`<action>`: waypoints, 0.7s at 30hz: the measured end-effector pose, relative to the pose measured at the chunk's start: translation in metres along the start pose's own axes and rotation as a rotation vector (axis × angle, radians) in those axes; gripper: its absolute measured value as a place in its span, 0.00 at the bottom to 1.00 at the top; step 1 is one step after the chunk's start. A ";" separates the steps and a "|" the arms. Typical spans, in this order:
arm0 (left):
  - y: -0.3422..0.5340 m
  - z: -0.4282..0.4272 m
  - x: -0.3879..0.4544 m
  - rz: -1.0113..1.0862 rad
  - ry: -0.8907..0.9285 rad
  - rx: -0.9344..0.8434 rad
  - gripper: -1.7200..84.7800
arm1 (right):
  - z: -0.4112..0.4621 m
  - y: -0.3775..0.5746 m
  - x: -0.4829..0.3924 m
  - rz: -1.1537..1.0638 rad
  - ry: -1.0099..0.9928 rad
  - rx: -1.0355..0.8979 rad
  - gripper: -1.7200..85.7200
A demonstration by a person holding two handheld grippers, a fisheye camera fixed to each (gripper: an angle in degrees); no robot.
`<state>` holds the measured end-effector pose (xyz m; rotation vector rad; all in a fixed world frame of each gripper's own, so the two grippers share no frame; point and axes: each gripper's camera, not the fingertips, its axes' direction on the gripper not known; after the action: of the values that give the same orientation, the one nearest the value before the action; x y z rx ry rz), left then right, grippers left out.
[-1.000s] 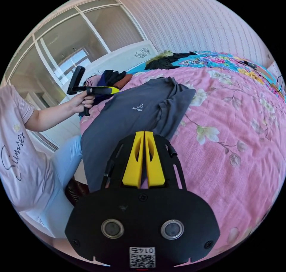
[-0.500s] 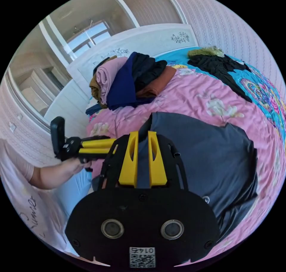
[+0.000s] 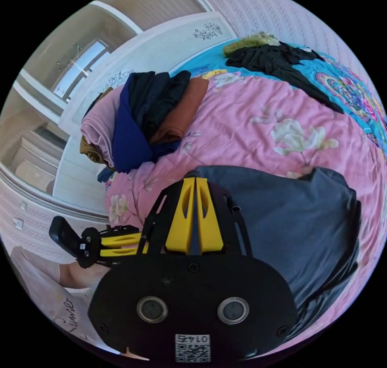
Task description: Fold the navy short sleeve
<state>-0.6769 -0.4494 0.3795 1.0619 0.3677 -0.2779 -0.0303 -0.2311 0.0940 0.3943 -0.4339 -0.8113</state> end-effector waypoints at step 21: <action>-0.112 0.009 -0.155 -0.265 0.266 -0.111 0.14 | -0.162 0.140 0.194 0.378 0.317 0.040 0.12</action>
<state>-0.8599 -0.5020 0.3602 0.9415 0.7575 -0.3485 0.2557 -0.2635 0.0692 0.4528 -0.2176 -0.3642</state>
